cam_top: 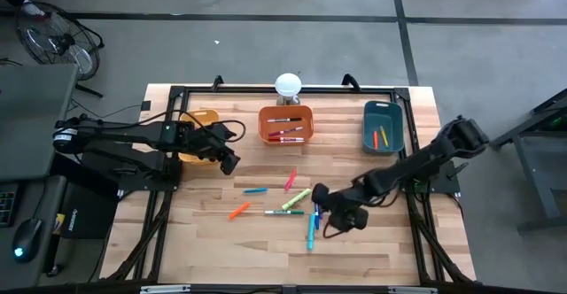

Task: Pick & Place Markers
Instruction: Put the blue highlighter pen into the yellow bin

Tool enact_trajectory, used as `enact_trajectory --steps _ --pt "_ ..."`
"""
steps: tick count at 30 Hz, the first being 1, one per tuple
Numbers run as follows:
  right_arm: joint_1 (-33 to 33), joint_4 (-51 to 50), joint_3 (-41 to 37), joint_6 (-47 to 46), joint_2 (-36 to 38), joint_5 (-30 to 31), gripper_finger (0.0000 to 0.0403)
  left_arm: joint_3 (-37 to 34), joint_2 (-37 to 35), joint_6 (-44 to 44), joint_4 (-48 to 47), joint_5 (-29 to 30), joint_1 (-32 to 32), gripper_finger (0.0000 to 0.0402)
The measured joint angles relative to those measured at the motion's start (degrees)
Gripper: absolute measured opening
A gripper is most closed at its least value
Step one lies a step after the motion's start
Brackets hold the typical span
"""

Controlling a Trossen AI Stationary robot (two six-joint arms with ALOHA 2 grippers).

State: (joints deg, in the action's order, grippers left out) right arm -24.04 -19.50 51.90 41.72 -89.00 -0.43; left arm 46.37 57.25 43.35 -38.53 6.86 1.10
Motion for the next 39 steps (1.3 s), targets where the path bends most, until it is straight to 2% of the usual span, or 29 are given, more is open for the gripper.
enact_trajectory --steps 7,15,26,33,39 --pt "-0.84 -3.84 10.23 2.14 -9.21 -1.85 0.0207 0.00 0.00 -0.06 -0.02 -0.05 -0.02 0.0185" --pt "-0.73 -10.64 16.76 7.27 -17.66 -5.20 0.0205 0.00 0.00 -0.18 -0.04 0.11 -0.02 0.0185" --pt "-0.72 -10.02 18.20 7.22 -19.57 -6.25 0.0201 0.00 0.00 -0.08 0.07 0.15 -0.02 0.0185" --pt "-0.67 -4.66 18.20 6.62 -21.84 -6.62 0.0197 0.00 0.00 -0.43 0.42 0.33 -0.02 0.0185" --pt "-0.32 -4.83 18.18 4.97 -23.77 -7.12 0.0197 0.00 0.00 -0.45 1.11 0.32 -0.02 0.0185"
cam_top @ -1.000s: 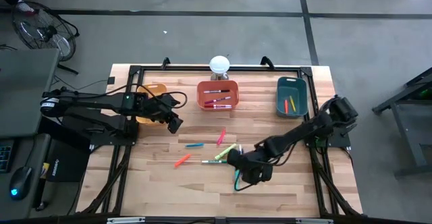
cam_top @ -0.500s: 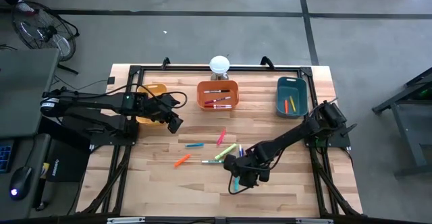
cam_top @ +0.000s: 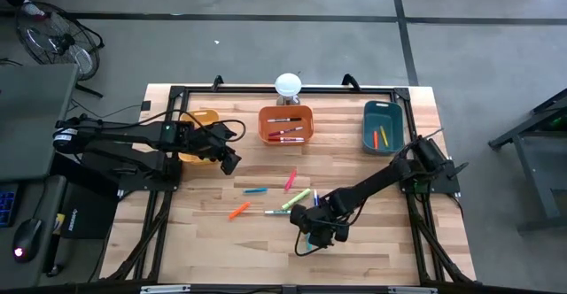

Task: Pick & Place Markers
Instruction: Put the blue highlighter pen into the yellow bin

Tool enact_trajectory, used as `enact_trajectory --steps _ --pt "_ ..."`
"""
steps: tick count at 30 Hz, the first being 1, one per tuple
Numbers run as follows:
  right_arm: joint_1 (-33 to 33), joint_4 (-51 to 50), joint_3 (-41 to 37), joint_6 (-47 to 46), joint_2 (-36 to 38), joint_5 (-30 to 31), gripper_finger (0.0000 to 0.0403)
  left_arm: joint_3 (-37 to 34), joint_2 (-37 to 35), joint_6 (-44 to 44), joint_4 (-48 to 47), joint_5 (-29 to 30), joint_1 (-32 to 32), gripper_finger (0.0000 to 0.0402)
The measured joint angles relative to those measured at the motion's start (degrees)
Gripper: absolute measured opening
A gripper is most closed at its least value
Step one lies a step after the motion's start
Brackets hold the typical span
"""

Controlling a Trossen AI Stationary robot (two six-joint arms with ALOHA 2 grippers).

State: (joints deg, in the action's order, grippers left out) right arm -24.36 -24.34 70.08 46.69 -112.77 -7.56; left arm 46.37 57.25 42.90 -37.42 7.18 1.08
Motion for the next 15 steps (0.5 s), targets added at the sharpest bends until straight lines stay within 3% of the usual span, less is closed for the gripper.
enact_trajectory --steps 7,15 --pt "1.61 -0.34 0.07 -2.12 -0.71 -3.65 0.0183 0.00 0.00 -0.17 0.03 -0.02 0.00 0.0185" --pt "2.23 -2.14 0.04 -2.96 -0.98 -3.84 0.0129 0.00 0.00 -0.18 0.01 -0.04 0.01 0.0185"
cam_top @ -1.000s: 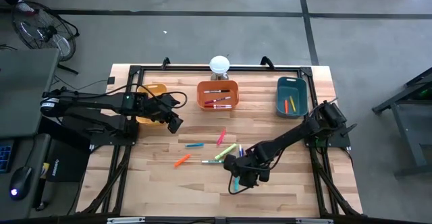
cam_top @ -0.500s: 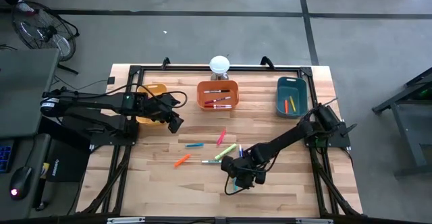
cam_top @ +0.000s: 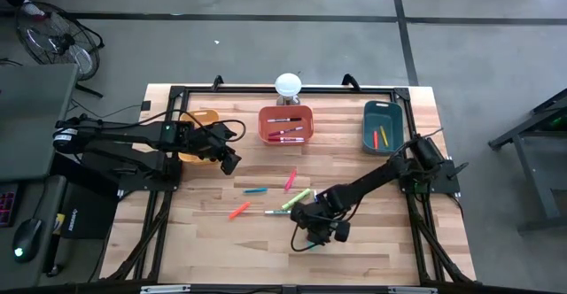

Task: Pick & Place Markers
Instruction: Put the blue highlighter pen into the yellow bin

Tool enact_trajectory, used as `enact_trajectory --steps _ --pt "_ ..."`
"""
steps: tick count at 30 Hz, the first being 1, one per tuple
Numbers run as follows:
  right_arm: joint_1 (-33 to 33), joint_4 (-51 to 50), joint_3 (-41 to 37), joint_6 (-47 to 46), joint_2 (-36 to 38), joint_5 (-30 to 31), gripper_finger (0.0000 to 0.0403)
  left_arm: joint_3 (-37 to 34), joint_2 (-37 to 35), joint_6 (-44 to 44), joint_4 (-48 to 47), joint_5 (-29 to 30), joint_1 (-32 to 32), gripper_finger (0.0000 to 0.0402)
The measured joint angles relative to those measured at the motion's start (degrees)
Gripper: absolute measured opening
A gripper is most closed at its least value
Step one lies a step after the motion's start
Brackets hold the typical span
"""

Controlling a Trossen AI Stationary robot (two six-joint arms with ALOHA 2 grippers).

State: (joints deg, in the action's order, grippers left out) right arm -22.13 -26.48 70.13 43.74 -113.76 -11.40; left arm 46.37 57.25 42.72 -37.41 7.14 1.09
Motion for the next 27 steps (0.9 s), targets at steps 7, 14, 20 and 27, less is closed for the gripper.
enact_trajectory --steps 7,14,20,27 --pt "-0.07 -1.29 0.11 -0.19 -1.74 0.11 0.0070 0.00 -0.02 0.00 -0.11 -0.17 -0.01 0.0186" --pt "-0.05 -1.66 0.11 -4.61 -2.05 0.86 0.0055 0.00 -0.02 0.00 -0.20 -0.15 -0.01 0.0185" --pt "-0.09 -2.35 0.84 -9.38 -1.91 1.59 0.0055 0.00 -0.02 0.00 -0.16 -0.15 0.00 0.0185" --pt "-0.11 -5.62 6.51 -13.58 -2.50 3.06 0.0055 0.00 -0.02 -0.01 -0.09 -0.22 0.00 0.0185"
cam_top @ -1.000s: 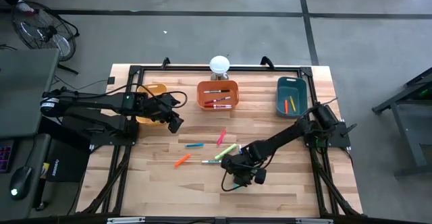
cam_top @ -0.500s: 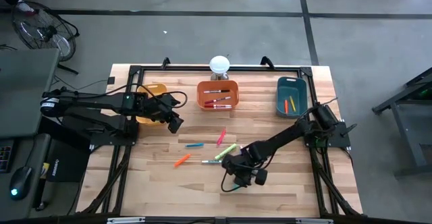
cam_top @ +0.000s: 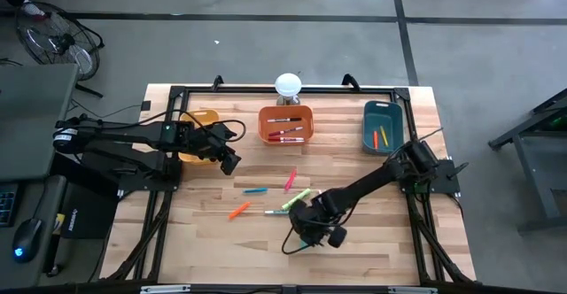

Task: Pick & Place Markers
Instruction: Put the blue highlighter pen into the yellow bin

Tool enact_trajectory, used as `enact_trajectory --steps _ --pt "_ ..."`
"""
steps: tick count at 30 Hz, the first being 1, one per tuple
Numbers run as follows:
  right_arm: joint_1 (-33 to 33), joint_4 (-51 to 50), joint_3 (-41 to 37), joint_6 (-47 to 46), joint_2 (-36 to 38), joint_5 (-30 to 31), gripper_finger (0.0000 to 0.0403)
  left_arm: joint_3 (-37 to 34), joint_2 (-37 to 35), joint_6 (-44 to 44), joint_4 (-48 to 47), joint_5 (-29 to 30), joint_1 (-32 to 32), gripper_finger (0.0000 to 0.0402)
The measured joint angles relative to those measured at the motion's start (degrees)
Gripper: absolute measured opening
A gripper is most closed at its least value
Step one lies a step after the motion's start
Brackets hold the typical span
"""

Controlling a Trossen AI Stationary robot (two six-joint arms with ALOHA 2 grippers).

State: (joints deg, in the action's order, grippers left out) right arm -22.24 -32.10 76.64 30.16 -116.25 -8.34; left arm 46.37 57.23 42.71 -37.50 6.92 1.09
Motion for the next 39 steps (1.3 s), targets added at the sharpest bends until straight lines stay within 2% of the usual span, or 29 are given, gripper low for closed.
enact_trajectory --steps 11,22,30,39 --pt "0.16 -6.33 13.40 -3.44 0.05 4.81 0.0055 0.00 0.00 -0.14 0.04 -0.97 0.00 0.0185" --pt "5.77 -11.03 27.57 -11.77 1.22 1.38 0.0055 0.00 0.00 -3.47 3.68 -1.69 0.01 0.0185" --pt "11.22 -8.99 28.76 -17.76 12.25 0.99 0.0055 0.25 0.00 -12.51 20.23 -6.63 -0.01 0.0185" --pt "15.58 4.27 28.85 -23.56 24.30 6.52 0.0055 0.46 0.00 -26.87 45.80 -7.55 0.01 0.0185"
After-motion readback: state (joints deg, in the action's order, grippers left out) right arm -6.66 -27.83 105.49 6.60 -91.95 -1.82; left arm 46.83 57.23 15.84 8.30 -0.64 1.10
